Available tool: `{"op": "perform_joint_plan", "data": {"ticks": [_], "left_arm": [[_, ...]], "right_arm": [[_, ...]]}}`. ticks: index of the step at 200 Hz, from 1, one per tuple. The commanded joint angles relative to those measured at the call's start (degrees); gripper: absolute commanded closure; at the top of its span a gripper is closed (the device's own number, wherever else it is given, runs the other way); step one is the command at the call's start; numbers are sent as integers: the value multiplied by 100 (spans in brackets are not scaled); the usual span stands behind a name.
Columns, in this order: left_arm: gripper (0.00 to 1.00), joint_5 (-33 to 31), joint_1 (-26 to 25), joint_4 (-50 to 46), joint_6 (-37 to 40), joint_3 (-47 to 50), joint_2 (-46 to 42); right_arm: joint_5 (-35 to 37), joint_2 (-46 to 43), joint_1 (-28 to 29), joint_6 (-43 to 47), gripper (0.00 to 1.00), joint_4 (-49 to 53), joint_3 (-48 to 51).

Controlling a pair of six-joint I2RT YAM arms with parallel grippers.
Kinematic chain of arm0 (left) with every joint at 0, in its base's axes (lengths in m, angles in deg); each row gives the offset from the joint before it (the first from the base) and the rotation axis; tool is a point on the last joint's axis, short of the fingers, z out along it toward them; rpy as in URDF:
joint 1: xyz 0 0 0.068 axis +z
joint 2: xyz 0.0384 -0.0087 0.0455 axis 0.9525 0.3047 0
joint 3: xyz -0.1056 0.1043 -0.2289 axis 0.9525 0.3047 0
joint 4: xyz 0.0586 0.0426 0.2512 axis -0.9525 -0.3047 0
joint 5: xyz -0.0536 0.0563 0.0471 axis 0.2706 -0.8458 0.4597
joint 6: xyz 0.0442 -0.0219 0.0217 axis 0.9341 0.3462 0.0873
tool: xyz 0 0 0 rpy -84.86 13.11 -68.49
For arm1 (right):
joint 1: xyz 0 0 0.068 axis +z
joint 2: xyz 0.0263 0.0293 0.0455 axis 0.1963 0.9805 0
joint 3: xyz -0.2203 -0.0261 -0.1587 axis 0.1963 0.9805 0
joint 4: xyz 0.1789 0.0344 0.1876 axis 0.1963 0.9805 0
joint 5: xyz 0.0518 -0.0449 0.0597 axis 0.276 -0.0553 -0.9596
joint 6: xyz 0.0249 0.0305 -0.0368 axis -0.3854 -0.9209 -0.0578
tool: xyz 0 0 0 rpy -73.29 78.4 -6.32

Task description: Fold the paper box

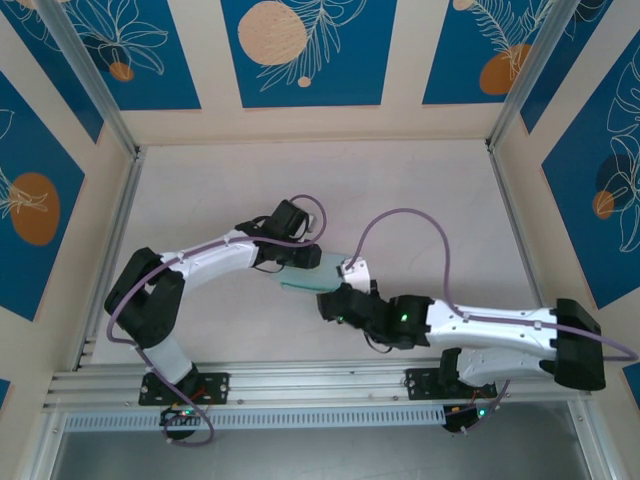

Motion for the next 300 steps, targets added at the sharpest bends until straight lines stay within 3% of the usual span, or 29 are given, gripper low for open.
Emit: {"op": "perform_joint_plan", "data": {"ticks": [1,57,81,109,172,195,224,251,300], "left_arm": [[64,-111,33,18,-118,148,4],[63,-411,34,151,-198,425,-35],[63,-547,40,339,-329,629,-145],[58,-639,38,660,-515,881,-405],[20,-1322,49,-49,-239,933,-1695],[20,-1589,112,-516,20,1150,-2197],[20,-1232,302,-783,435,1527,-2543],[1,-748,395,-701,839,1703,-2589],[6,-419,478,-526,1234,1732,-2391]], "right_arm": [[-1005,-232,-697,-642,23,912,-353],[-2926,-239,-2139,-723,30,842,-415],[-3482,45,-2416,-749,36,691,-505],[-3562,546,-2371,-742,40,824,-813],[-3381,1490,-1958,-836,36,1147,-1421],[-3394,1767,-1920,-869,36,1219,-1598],[-3487,2037,-1940,-896,34,1273,-1723],[-3571,2290,-1954,-853,29,1333,-1884],[-3767,2631,-1978,-822,29,1363,-2080]]}}
